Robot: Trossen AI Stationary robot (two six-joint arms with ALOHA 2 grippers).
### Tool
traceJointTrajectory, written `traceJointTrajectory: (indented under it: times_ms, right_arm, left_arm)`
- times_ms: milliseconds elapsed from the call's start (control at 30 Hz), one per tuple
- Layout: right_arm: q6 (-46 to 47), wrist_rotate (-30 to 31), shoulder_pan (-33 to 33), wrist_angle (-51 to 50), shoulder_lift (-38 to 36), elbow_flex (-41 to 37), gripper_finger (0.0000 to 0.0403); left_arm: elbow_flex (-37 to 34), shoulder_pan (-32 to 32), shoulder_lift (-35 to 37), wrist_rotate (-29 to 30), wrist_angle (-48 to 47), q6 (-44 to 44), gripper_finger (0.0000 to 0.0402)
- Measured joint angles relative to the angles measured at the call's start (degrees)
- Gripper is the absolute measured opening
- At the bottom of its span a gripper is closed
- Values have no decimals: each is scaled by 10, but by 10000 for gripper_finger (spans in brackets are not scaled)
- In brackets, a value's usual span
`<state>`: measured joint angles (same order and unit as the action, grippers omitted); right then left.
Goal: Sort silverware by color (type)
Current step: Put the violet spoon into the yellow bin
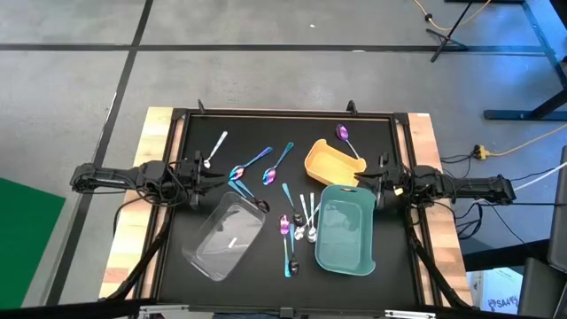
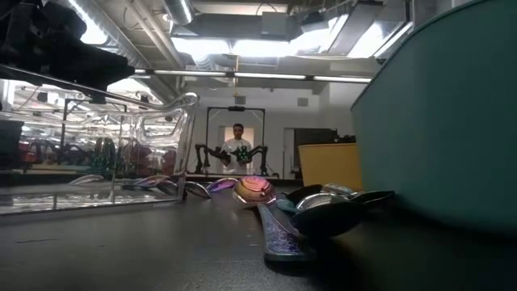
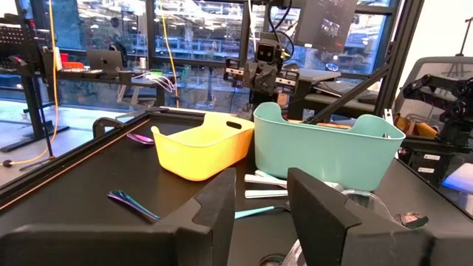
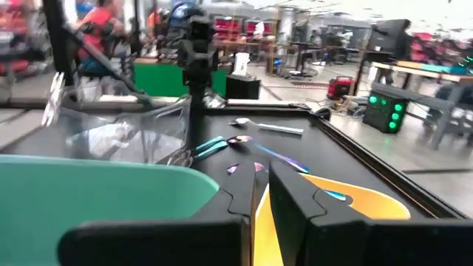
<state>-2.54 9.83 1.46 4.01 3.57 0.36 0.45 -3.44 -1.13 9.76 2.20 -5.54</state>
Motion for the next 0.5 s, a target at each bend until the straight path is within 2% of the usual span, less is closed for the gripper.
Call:
traceJointTrajectory:
  times_ms: [167, 300, 400, 500]
  right_arm:
    - [69, 42, 0, 49, 0, 0, 30]
    - [86, 47, 0, 78, 0, 0, 34]
    - [89, 47, 0, 85, 0, 0, 60]
    - [113, 47, 0, 85, 0, 0, 109]
  left_arm:
    - [0, 0, 0, 0, 0, 0, 118]
    - [0, 0, 0, 0, 0, 0, 118]
    - [0, 0, 0, 0, 0, 0, 118]
    - [0, 0, 0, 0, 0, 0, 118]
